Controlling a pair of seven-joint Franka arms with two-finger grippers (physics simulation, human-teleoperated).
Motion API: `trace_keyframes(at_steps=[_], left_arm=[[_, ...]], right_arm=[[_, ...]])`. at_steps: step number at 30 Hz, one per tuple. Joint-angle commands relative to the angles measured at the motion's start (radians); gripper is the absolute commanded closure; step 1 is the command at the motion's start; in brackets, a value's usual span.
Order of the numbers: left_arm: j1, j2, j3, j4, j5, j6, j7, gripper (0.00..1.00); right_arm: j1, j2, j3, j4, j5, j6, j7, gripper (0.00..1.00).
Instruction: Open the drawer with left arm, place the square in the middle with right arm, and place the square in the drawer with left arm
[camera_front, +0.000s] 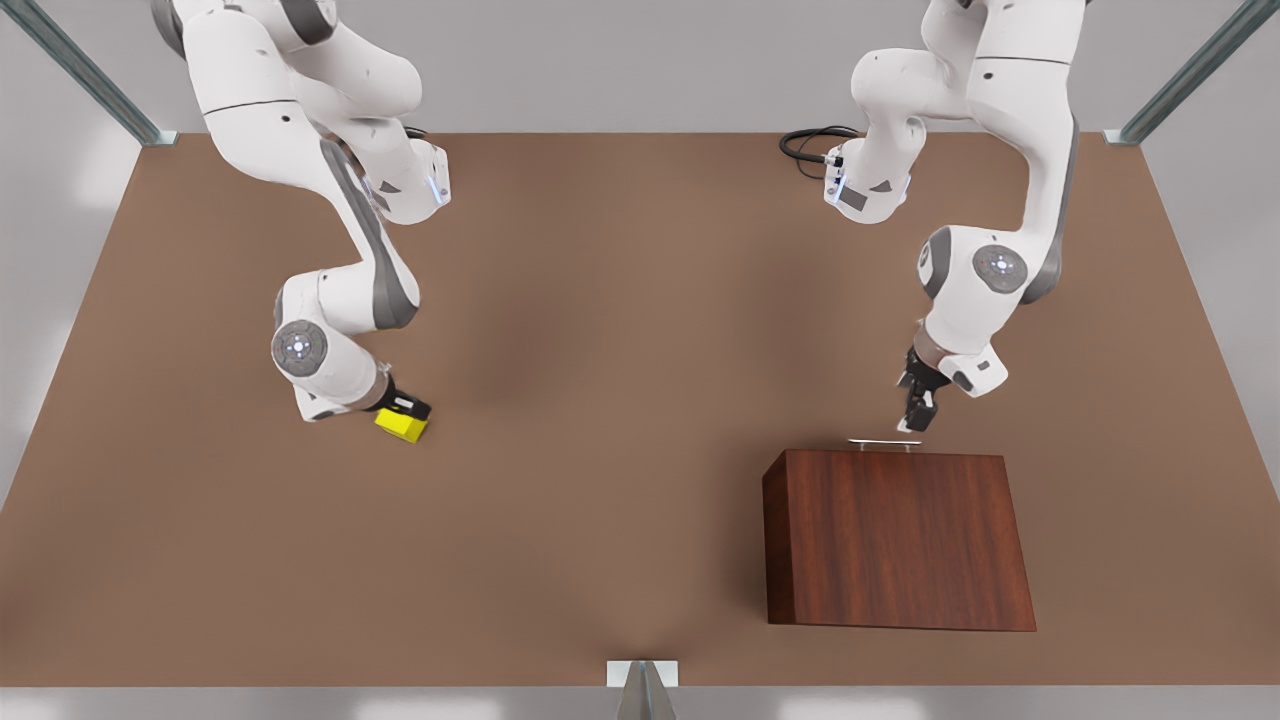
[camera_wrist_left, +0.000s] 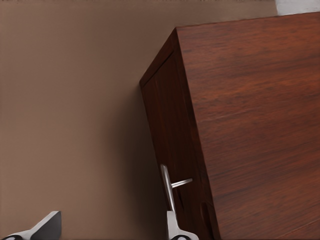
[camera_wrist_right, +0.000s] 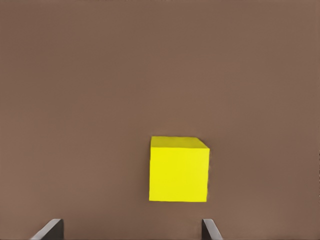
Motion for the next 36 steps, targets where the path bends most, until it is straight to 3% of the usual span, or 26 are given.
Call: trace_keyframes(at_steps=[1, 10, 14, 36], left_arm=[[-0.006, 0.003, 0.000, 0.000, 0.008, 0.006, 0.000, 0.00], [-0.006, 0.042, 0.000, 0.003, 0.006, 0.044, -0.003, 0.00], [-0.006, 0.055, 0.000, 0.004, 0.008, 0.064, -0.001, 0.00], [-0.001, 0.114, 0.005, 0.047, 0.011, 0.063, -0.110, 0.00]], right_arm=[[-0.009, 0.003, 0.000, 0.000, 0.000, 0.008, 0.000, 0.00], [-0.076, 0.101, 0.017, 0.006, 0.051, 0.073, -0.023, 0.00], [-0.076, 0.101, 0.021, 0.000, 0.069, 0.070, 0.072, 0.00], [-0.104, 0.164, 0.028, -0.025, 0.002, 0.142, -0.080, 0.00]])
